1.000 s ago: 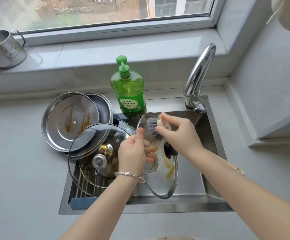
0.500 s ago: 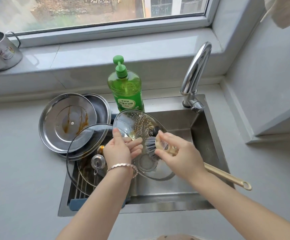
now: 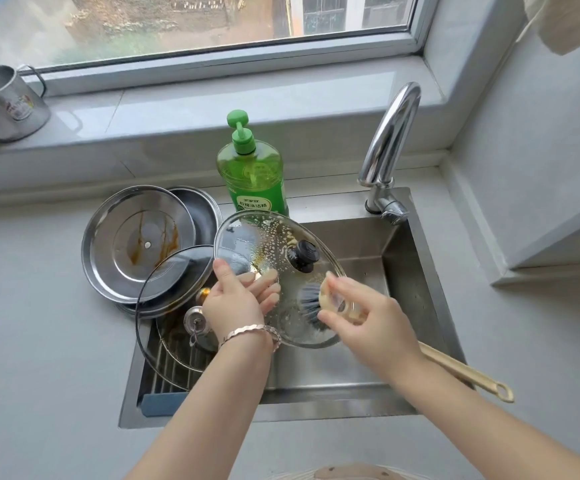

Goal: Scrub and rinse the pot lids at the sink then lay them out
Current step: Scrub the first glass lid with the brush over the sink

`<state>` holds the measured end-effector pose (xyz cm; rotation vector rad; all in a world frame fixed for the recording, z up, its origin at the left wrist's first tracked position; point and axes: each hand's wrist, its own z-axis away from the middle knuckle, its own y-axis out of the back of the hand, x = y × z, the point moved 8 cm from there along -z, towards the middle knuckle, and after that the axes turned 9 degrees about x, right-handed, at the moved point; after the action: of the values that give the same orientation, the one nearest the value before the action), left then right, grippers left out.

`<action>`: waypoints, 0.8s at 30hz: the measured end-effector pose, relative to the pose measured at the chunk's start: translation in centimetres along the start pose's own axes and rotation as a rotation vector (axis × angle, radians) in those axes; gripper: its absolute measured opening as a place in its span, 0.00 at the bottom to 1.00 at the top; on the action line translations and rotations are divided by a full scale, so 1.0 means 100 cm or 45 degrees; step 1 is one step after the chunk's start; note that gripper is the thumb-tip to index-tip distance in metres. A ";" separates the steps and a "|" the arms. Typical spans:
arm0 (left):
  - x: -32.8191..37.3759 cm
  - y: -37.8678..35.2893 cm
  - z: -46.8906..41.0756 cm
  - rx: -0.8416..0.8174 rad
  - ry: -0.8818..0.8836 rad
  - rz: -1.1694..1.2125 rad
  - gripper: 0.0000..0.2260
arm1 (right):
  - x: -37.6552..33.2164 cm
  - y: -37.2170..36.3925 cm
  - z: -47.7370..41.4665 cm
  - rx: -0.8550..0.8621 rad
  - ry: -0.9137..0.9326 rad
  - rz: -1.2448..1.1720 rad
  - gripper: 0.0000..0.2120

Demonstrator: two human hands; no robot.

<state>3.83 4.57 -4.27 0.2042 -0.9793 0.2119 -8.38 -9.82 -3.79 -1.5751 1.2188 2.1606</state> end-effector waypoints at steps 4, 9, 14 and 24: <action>-0.001 -0.001 0.001 -0.013 -0.022 -0.009 0.20 | -0.012 -0.004 0.003 -0.103 0.102 0.030 0.24; -0.005 0.004 0.000 -0.027 -0.009 -0.066 0.21 | -0.006 0.017 -0.022 0.019 0.048 0.206 0.25; 0.001 0.000 0.011 -0.112 -0.061 -0.145 0.20 | -0.019 0.016 -0.039 0.044 0.137 0.377 0.13; 0.016 -0.004 0.025 -0.166 -0.209 -0.170 0.18 | 0.019 -0.011 -0.062 -0.237 -0.487 -0.258 0.08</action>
<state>2.82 3.67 -1.61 0.1689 -1.1344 0.0088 -4.17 -14.13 -6.54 -1.2037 0.7290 2.3475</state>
